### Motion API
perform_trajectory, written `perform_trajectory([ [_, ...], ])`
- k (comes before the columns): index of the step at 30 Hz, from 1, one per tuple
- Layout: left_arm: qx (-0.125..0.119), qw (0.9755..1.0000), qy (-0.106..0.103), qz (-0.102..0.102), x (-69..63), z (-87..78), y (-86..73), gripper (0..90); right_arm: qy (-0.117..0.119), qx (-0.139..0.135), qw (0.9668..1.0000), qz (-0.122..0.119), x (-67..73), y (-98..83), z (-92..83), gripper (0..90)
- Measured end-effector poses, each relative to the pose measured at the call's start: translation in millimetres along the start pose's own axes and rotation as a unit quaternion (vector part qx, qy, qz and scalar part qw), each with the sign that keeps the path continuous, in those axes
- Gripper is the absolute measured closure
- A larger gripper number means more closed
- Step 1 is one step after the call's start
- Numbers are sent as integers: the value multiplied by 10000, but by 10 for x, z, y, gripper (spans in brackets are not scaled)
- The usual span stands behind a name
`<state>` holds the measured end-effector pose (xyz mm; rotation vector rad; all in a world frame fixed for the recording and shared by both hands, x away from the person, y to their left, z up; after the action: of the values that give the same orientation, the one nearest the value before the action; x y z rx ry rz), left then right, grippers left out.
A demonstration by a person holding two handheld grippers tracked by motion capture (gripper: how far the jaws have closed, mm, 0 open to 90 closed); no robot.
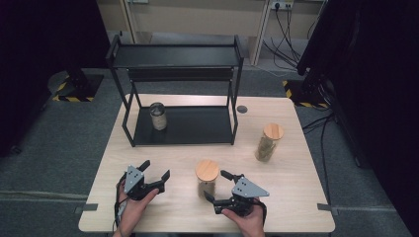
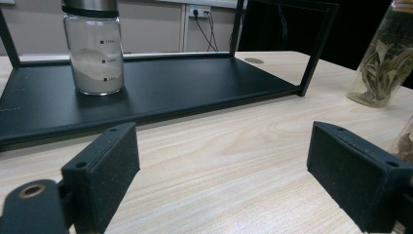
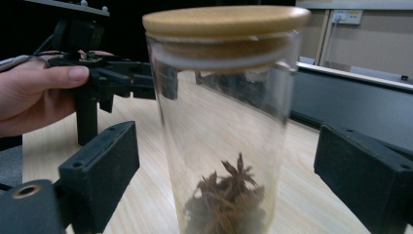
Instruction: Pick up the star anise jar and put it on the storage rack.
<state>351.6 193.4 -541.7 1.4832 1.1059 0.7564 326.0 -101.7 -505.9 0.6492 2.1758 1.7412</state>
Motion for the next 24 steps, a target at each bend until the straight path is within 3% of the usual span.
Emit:
perform_trajectory([
  [10, -7, 10000, -29, 56, -23, -5, -2, 115, 0, 45, 10000, 37, -8, 63, 219, 190],
  [13, -12, 10000, -43, 62, -30, -7, -3, 115, -87, 14, 9999, 112, -10, 54, 239, 237],
  [21, -10, 10000, -50, 58, -34, -8, -4, 115, -183, 99, 9997, 84, 6, 75, 242, 248],
  [24, -6, 10000, -50, 65, -36, -7, -4, 115, -329, 91, 9993, 146, -4, 107, 250, 255],
])
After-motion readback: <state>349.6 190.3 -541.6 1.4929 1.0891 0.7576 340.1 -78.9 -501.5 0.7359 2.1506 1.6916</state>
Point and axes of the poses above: each handheld gripper's, and its own axes: z roughly forward along the jaws, y roughly out of its top, x roughly to its left, the point moved 3 cm from there along z, roughly forward along the jaws, and after that the axes turned 5 degrees about y, right-handed, at the moved point
